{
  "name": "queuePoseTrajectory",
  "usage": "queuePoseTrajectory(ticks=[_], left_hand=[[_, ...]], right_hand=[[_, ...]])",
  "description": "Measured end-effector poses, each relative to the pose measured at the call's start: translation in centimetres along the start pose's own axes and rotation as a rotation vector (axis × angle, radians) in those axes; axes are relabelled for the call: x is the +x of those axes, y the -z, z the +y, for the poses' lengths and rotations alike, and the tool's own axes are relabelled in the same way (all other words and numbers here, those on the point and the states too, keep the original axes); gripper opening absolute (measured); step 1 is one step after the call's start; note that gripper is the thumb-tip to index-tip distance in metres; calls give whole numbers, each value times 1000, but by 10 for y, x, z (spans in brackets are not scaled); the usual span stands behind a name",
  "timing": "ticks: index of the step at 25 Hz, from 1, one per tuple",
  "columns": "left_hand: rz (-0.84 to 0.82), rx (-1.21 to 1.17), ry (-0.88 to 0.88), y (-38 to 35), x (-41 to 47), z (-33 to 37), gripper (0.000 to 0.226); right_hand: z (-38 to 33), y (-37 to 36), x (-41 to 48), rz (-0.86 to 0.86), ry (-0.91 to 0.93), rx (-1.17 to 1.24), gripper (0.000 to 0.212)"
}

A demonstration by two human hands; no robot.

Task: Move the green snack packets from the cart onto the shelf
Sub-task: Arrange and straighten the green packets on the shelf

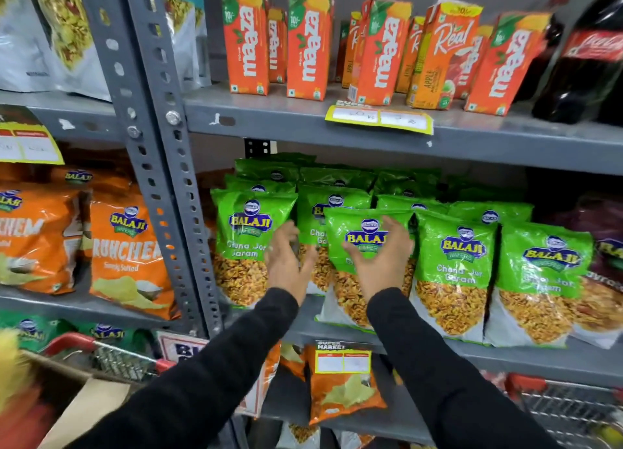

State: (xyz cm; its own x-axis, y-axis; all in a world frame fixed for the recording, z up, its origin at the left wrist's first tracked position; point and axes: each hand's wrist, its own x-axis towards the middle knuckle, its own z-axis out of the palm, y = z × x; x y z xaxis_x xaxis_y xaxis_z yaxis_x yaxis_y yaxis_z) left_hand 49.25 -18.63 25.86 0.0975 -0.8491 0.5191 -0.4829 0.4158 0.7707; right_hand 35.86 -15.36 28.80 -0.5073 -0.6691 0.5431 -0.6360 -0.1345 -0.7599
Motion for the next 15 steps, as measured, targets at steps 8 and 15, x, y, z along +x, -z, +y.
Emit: queuePoseTrajectory(ticks=[8,15], left_hand=[[-654,155,381,-46,-35,-7,80],[-399,194,356,-17,-25,-28,72]], right_hand=[[77,36,-24,-629,-522,-202,88],[57,-5,-33,-525,-400,7,92]])
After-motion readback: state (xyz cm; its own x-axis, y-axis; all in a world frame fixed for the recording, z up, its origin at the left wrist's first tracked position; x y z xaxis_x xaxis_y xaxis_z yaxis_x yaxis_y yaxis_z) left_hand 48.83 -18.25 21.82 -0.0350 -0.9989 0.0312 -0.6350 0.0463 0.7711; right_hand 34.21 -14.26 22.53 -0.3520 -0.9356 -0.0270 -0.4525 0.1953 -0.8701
